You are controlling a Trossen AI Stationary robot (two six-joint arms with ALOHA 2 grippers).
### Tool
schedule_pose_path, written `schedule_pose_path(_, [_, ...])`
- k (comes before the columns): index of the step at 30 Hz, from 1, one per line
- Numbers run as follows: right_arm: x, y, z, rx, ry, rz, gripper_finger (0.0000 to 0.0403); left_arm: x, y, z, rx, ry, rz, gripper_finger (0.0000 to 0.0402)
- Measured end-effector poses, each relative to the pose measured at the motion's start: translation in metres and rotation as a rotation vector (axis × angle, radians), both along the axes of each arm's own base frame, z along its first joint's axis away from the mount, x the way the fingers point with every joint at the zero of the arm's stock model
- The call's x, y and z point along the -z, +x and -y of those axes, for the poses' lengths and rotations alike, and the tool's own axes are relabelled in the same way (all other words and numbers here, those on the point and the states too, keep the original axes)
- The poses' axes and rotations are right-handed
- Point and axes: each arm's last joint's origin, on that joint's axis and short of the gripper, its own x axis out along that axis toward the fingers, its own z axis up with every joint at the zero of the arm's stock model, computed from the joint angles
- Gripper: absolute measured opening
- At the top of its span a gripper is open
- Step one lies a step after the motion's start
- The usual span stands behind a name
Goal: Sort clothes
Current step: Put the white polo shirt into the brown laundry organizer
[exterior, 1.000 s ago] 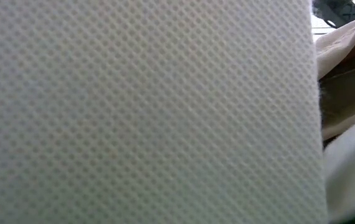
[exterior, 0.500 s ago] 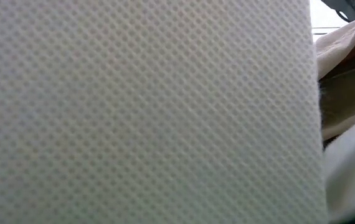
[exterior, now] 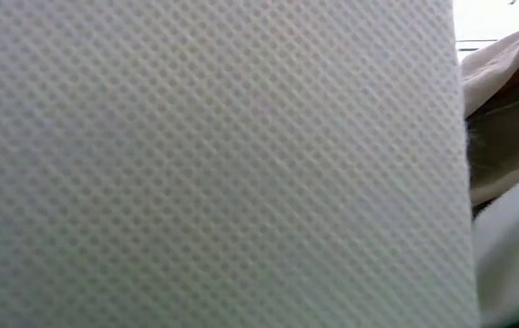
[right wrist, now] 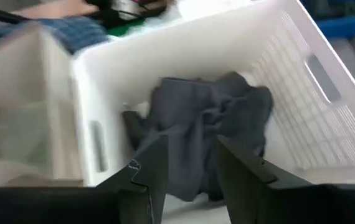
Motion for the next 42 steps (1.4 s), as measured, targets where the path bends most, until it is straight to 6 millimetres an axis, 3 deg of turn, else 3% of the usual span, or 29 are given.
schedule_pose_path(7, [-0.007, -0.018, -0.046, -0.136, 0.011, -0.038, 0.0098, -0.008, -0.016, -0.004, -0.065, 0.1, 0.042, 0.0])
schedule_pose_path(13, [0.001, -0.025, -0.075, -0.143, -0.006, -0.16, 0.0086, -0.008, -0.01, -0.004, -0.066, 0.101, 0.055, 0.0])
schedule_pose_path(19, [0.003, -0.029, -0.099, -0.148, 0.006, -0.17, 0.0088, -0.005, 0.0, -0.003, -0.077, 0.111, 0.03, 0.0])
schedule_pose_path(28, [0.022, -0.048, -0.102, 0.014, -0.099, -0.245, 0.0102, 0.002, 0.003, -0.003, -0.056, 0.111, -0.046, 0.0])
schedule_pose_path(42, [0.077, -0.091, -0.089, 0.23, -0.207, -0.296, 0.0142, 0.002, 0.0, -0.002, -0.027, 0.113, -0.065, 0.0])
